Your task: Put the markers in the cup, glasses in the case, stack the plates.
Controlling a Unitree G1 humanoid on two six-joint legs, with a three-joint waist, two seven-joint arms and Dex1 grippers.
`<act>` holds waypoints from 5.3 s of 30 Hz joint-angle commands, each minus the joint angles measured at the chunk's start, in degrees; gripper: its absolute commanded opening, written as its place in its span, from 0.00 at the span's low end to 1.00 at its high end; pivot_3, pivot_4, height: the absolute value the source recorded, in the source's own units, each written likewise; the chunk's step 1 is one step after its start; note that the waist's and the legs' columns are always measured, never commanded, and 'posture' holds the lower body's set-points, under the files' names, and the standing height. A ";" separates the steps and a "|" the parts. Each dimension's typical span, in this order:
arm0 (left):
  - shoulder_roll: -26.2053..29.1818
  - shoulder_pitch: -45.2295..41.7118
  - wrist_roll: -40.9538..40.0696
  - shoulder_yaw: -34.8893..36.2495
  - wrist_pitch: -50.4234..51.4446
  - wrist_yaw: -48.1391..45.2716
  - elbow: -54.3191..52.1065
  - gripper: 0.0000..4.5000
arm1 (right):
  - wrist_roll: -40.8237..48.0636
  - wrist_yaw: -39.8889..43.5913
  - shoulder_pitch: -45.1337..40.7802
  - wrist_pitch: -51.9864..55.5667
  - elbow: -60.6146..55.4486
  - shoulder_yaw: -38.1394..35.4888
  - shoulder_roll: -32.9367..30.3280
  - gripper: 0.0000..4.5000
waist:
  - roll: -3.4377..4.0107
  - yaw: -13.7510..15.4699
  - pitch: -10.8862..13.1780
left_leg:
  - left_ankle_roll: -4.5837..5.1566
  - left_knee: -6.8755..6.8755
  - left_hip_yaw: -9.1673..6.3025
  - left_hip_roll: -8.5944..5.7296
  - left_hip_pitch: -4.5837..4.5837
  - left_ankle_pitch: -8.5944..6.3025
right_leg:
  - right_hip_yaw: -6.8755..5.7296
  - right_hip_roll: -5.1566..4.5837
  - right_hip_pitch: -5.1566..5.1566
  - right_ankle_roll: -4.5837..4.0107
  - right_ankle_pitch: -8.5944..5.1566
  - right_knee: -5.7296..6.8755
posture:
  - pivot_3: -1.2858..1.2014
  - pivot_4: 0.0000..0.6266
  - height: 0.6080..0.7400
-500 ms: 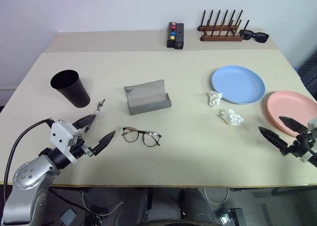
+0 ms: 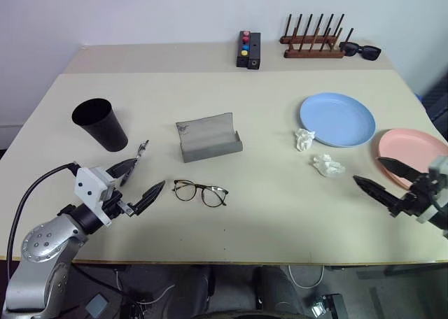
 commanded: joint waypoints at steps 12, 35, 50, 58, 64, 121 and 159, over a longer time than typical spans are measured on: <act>-1.29 6.16 -1.10 1.98 3.46 4.00 -10.47 1.00 | -0.11 2.56 -5.01 0.29 3.63 2.56 -2.09 0.99 | -0.01 -0.10 0.00 | 0.00 0.00 0.00 -0.03 0.00 0.00 | 0.01 -0.01 -0.01 0.00 0.00 0.00 | 0.52 0.24 1.00; -4.96 10.21 1.23 2.55 -6.39 0.94 -3.30 1.00 | -2.91 3.86 -12.12 -2.56 9.47 7.21 -1.03 0.99 | -0.01 -0.06 0.00 | 0.00 0.01 0.00 -0.04 0.00 0.00 | 0.00 -0.02 0.00 -0.01 -0.01 -0.01 | 0.52 0.24 1.00; -4.72 9.16 0.97 1.87 -6.91 0.89 -3.82 1.00 | -2.98 3.31 -13.14 -2.27 8.84 7.82 -0.49 0.99 | -0.01 -0.09 0.00 | 0.00 0.01 0.00 -0.03 0.00 0.00 | 0.00 -0.02 -0.01 -0.01 0.00 -0.01 | 0.52 0.24 1.00; -4.90 7.10 0.64 1.06 -1.96 4.66 -7.63 1.00 | -3.50 3.36 -13.50 -2.39 9.48 7.99 -1.04 0.99 | -0.01 -0.08 0.00 | 0.00 0.01 0.00 -0.04 0.00 0.00 | 0.00 -0.02 -0.01 0.00 0.00 0.00 | 0.52 0.24 1.00; -5.95 6.98 0.51 0.34 -1.01 5.86 -8.22 1.00 | -4.01 3.20 -14.84 -1.91 9.74 8.37 -1.49 0.99 | 0.00 -0.14 0.00 | 0.00 0.00 0.00 -0.04 0.00 0.00 | -0.01 0.00 -0.03 0.01 0.00 0.00 | 0.52 0.24 1.00; -8.25 -0.18 0.15 1.86 13.91 22.13 -12.23 1.00 | -5.72 3.98 -18.37 -5.88 13.91 10.35 -1.03 0.99 | -0.01 -0.10 0.00 | -0.02 0.02 -0.01 -0.07 0.00 0.02 | -0.03 -0.01 -0.03 0.13 0.07 0.05 | 0.52 0.24 1.00; 4.95 -24.83 -3.96 2.34 61.12 26.58 1.68 1.00 | -3.37 5.77 -14.44 -4.99 9.92 8.93 -1.79 0.99 | -0.03 -0.74 0.01 | -0.39 -0.05 -0.06 -0.13 -0.09 0.23 | 0.00 -0.01 -0.27 0.17 0.09 0.19 | 0.52 0.24 1.00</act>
